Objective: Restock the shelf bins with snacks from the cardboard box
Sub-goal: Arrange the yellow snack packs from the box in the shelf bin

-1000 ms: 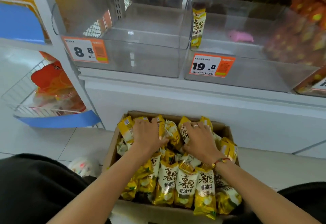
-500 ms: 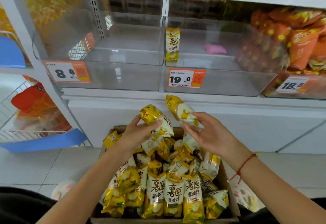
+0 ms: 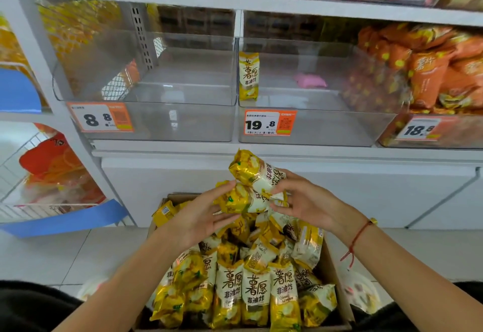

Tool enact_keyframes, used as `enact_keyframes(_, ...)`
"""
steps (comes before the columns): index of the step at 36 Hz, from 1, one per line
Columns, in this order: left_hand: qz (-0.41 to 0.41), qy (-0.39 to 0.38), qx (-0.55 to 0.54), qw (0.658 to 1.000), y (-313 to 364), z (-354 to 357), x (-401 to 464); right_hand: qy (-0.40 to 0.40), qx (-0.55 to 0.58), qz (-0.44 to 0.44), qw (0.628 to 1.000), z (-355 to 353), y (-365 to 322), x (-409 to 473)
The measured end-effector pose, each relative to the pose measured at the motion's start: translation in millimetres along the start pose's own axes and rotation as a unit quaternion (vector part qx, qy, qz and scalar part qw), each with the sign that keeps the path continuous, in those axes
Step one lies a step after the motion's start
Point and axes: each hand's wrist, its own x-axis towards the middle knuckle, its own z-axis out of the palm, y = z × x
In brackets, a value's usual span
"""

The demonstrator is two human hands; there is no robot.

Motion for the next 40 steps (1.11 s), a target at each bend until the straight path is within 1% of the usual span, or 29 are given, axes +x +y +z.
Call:
enact_keyframes(2, -0.003, -0.012, 0.037, 0.999, 1.6, 1.3, -2.3, 0.005, 0.013, 0.006, 1.000, 1.9, -0.4, -1.7)
enact_keyframes(4, -0.018, -0.026, 0.060, 0.998, 3.2, 1.9, -3.1, 0.021, 0.002, 0.002, 1.000, 5.0, 0.2, -2.1)
enact_keyframes(8, -0.058, -0.101, 0.089, 0.989, 4.7, 6.1, -6.3, 0.030, -0.044, -0.025, 0.998, 10.4, -1.0, -1.8)
enact_keyframes(12, -0.085, -0.138, 0.081, 0.983, 4.8, 10.3, -8.6, 0.005, -0.070, -0.037, 0.997, 12.8, -9.4, -7.6)
enact_keyframes(14, -0.087, -0.146, 0.071, 0.983, 7.3, 12.1, -9.4, -0.003, -0.053, -0.052, 0.997, 12.1, -15.5, -10.5)
enact_keyframes(16, -0.082, -0.139, 0.060, 0.985, 11.7, 15.0, -11.6, -0.005, -0.028, -0.076, 0.997, 10.7, -24.1, -13.4)
enact_keyframes(19, -0.045, -0.113, 0.053, 0.991, 20.7, 18.7, -14.9, -0.008, 0.017, -0.121, 0.992, 12.0, -42.0, -20.6)
enact_keyframes(22, 0.037, -0.083, 0.072, 0.993, 37.6, 23.7, -19.7, -0.006, 0.045, -0.173, 0.984, 13.3, -63.9, -27.8)
enact_keyframes(26, 0.157, -0.050, 0.101, 0.981, 75.9, 42.0, -29.1, 0.002, 0.029, -0.225, 0.974, 14.1, -94.8, -33.4)
enact_keyframes(28, 0.207, -0.048, 0.147, 0.966, 99.0, 56.9, -31.5, 0.018, 0.002, -0.245, 0.969, 13.7, -110.8, -33.7)
enact_keyframes(30, 0.251, -0.030, 0.199, 0.947, 122.0, 74.5, -32.7, 0.039, -0.017, -0.260, 0.965, 11.3, -127.6, -31.4)
enact_keyframes(32, 0.292, -0.008, 0.250, 0.923, 143.5, 90.8, -31.0, 0.065, -0.005, -0.269, 0.961, 5.3, -145.2, -26.3)
enact_keyframes(34, 0.327, -0.001, 0.323, 0.888, 161.9, 105.1, -24.6, 0.089, 0.012, -0.271, 0.958, -3.9, -161.9, -19.8)
enact_keyframes(36, 0.365, 0.021, 0.389, 0.846, 177.6, 116.6, -12.8, 0.111, 0.006, -0.266, 0.958, -14.5, -176.5, -10.9)
enact_keyframes(38, 0.402, 0.033, 0.450, 0.797, 191.6, 124.6, 6.0, 0.124, -0.020, -0.262, 0.957, -25.6, -186.6, -0.6)
enact_keyframes(40, 0.418, 0.034, 0.509, 0.752, 202.8, 129.9, 28.2, 0.136, -0.057, -0.266, 0.953, -35.2, -192.2, 11.3)
